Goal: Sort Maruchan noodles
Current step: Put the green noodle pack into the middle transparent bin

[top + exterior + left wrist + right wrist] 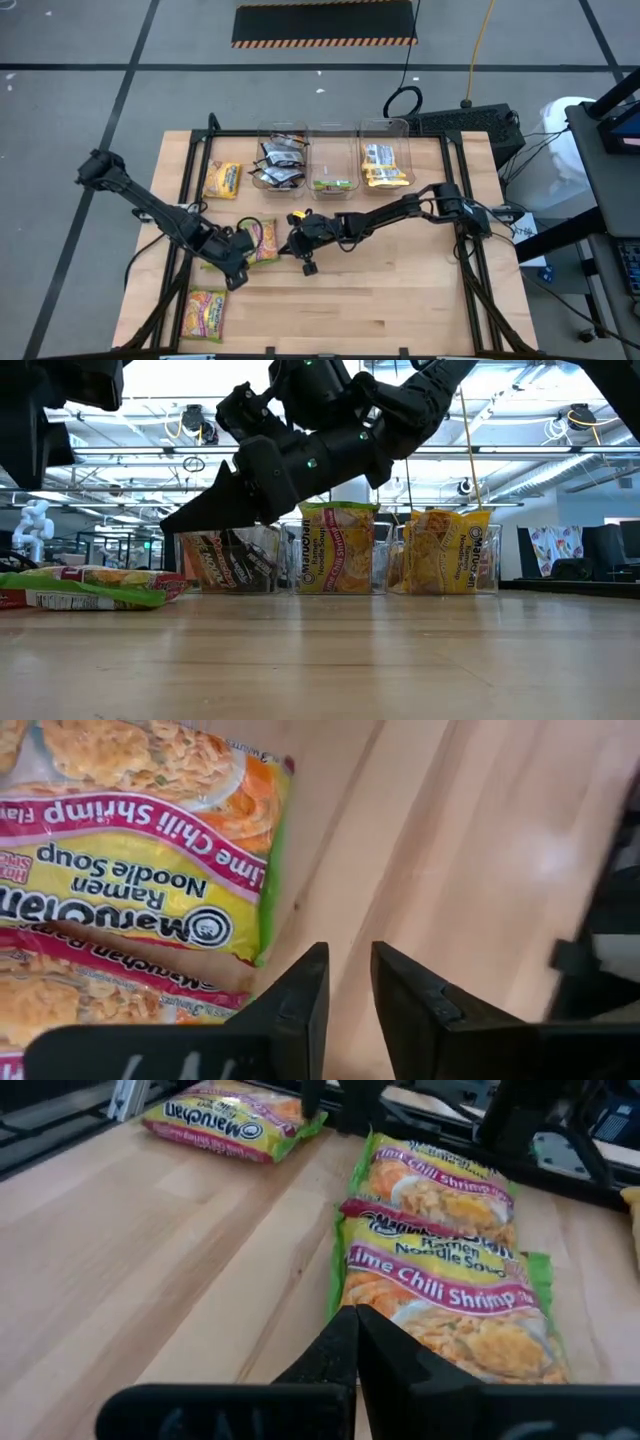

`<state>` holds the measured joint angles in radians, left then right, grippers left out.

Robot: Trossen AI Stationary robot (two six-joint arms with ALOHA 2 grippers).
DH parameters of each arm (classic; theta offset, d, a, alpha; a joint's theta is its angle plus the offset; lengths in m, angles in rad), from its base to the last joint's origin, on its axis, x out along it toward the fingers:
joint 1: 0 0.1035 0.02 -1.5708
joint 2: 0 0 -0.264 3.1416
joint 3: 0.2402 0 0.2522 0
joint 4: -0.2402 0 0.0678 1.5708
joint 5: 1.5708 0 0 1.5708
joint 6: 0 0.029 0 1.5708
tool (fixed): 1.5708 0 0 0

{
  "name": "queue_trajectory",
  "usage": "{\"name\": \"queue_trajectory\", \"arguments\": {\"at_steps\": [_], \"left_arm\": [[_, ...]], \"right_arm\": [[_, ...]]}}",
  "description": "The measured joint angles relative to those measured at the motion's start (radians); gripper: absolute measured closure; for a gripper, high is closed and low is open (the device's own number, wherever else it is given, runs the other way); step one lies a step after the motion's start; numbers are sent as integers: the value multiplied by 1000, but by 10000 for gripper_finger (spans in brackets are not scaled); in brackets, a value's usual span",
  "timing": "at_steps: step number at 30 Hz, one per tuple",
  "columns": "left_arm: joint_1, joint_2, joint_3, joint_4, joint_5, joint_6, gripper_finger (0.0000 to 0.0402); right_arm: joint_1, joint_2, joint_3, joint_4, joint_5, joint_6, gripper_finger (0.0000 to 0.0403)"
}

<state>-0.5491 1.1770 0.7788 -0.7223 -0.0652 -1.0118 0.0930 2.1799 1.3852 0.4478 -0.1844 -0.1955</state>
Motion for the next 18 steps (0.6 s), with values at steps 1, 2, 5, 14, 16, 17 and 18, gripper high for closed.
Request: {"name": "queue_trajectory", "arguments": {"at_steps": [1,2,5,14,16,17,18], "left_arm": [[-1,11,-1,-5,-12,6,317],[-4,22,-4,-8,-17,8,316],[-16,71,-16,-7,-18,18,316],[-68,217,-19,-9,-15,97,316],[-86,245,-19,-11,-21,115,316],[-92,261,-19,-11,-23,122,316],[-99,275,-19,-11,-30,124,316]], "right_arm": [[-1,-2,0,-1,0,0,403],[-1,-7,0,-12,0,0,403],[-1,-13,0,-9,1,0,403],[-2,-18,0,-11,1,-3,403],[-2,-18,0,-11,2,-3,403],[-2,-18,0,-11,3,-3,403],[-2,-18,0,-11,3,-4,403]]}}
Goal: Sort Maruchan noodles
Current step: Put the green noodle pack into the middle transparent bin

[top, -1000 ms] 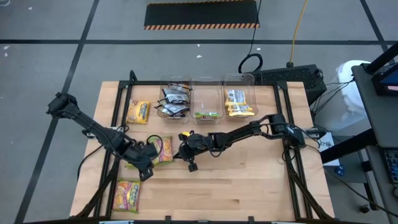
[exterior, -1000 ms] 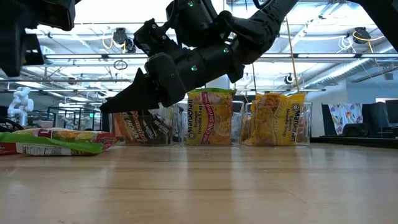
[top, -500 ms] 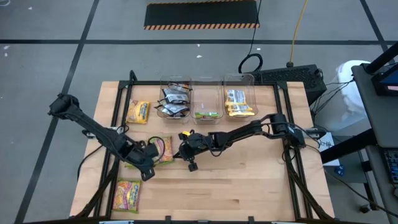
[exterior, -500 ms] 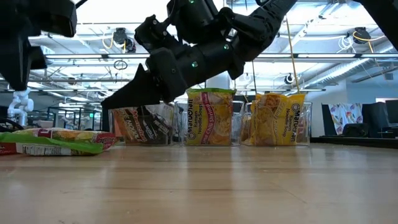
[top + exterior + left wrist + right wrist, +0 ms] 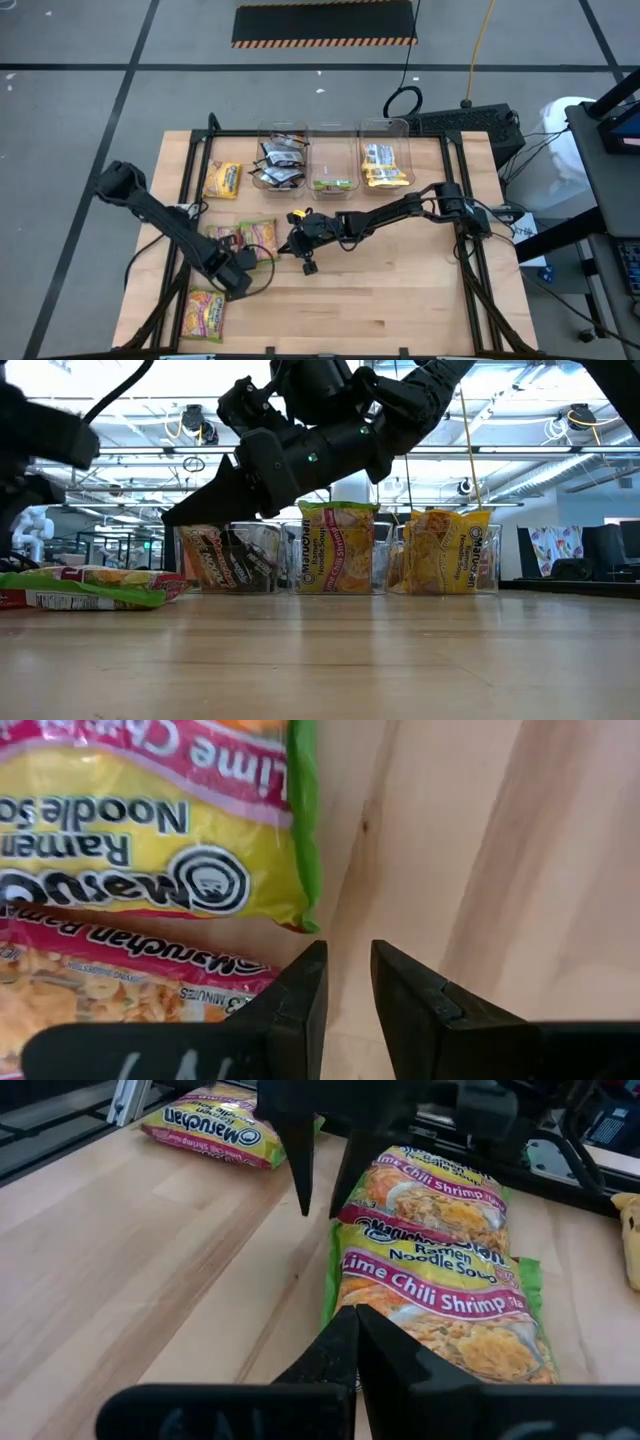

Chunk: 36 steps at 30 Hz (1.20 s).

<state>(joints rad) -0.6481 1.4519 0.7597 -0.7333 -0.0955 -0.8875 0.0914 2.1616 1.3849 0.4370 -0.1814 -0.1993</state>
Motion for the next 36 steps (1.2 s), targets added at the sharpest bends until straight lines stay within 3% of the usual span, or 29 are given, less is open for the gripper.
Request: {"name": "queue_trajectory", "arguments": {"at_steps": [9,16,24,36], "left_arm": [[-58,22,13,-14,-35,0,316],[-114,22,37,-24,-191,-27,316],[-120,22,37,-53,-292,-210,316],[-127,22,36,-50,-274,-493,316]], "right_arm": [[0,0,0,3,1,0,403],[0,0,0,3,2,0,403],[0,0,0,4,2,0,403],[-6,0,0,4,2,-7,403]]}}
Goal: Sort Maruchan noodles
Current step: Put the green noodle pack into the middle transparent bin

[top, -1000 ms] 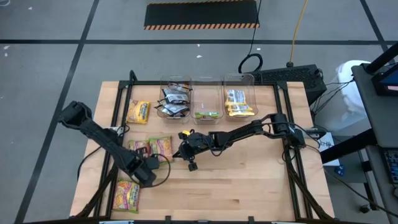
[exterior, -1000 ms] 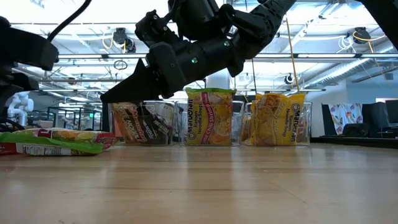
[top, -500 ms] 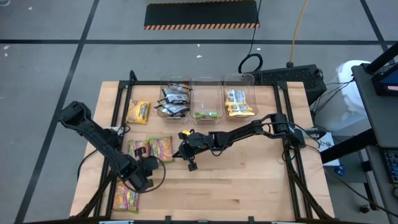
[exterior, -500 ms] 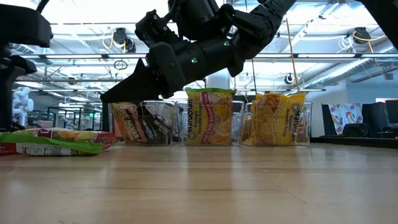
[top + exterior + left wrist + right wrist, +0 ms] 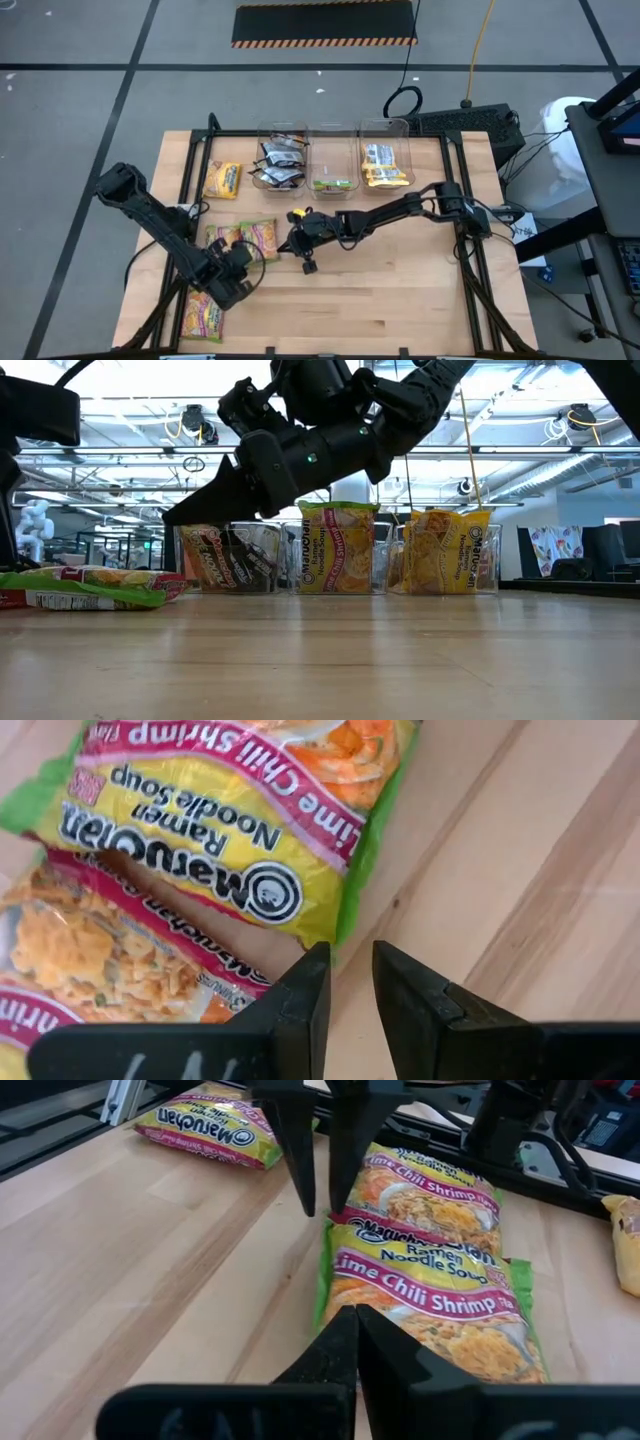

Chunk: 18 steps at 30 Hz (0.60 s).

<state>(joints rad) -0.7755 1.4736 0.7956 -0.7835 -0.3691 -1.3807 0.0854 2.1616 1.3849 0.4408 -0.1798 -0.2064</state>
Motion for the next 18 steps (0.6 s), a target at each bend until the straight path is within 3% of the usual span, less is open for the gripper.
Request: {"name": "queue_trajectory", "arguments": {"at_steps": [13,18], "left_arm": [[2,0,-48,29,2,-177,316],[2,0,-71,82,-12,-161,316]], "right_arm": [[-6,1,0,3,0,0,403],[-6,1,0,3,0,0,403]]}}
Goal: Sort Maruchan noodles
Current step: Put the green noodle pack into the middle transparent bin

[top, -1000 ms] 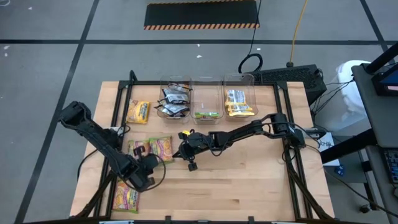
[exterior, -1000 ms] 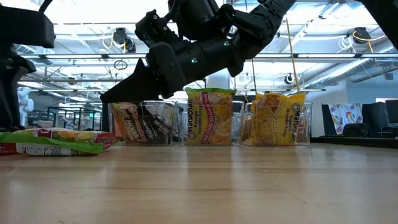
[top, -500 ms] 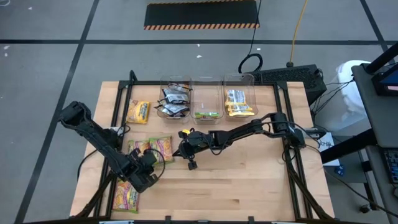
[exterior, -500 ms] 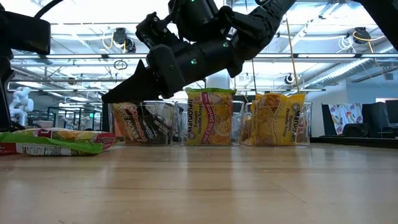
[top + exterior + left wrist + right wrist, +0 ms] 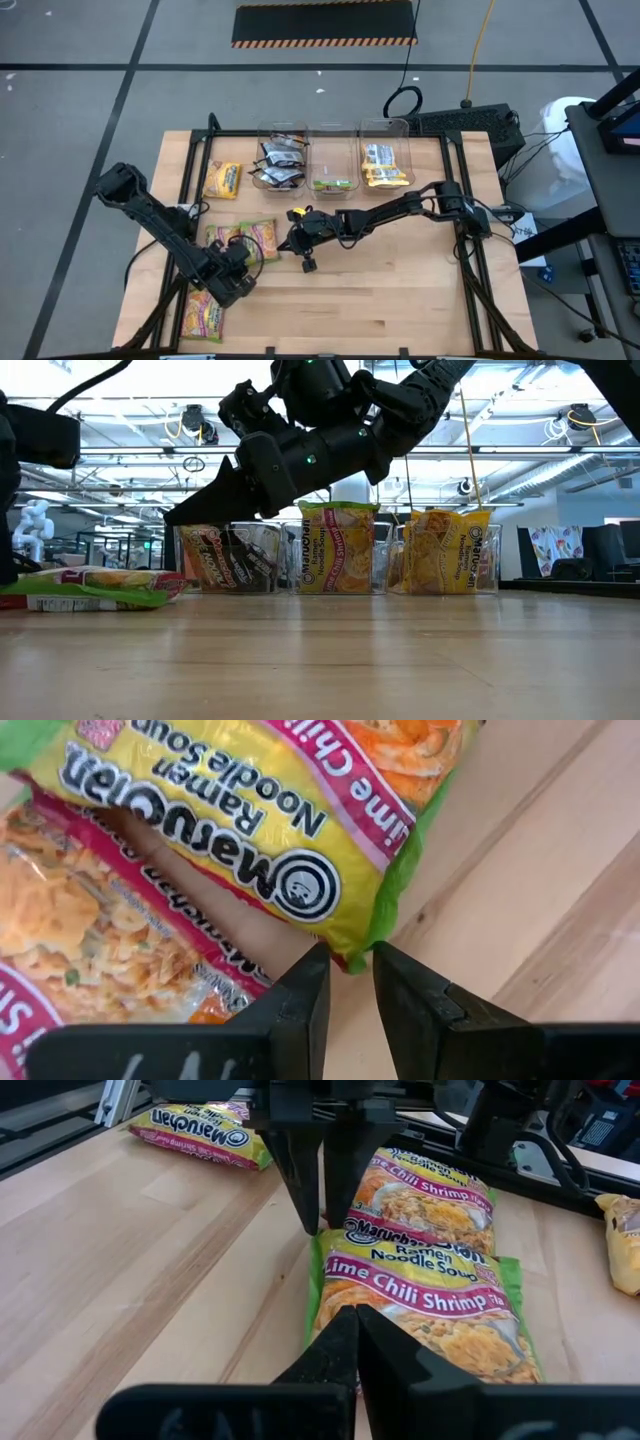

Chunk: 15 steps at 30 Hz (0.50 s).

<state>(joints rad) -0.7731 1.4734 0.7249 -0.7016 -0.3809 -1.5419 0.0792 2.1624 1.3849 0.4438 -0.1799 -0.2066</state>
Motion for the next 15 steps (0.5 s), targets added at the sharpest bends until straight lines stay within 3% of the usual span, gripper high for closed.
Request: {"name": "queue_trajectory", "arguments": {"at_steps": [15], "left_arm": [[1,0,-2,119,-14,65,316]], "right_arm": [[0,0,0,0,0,0,403]]}}
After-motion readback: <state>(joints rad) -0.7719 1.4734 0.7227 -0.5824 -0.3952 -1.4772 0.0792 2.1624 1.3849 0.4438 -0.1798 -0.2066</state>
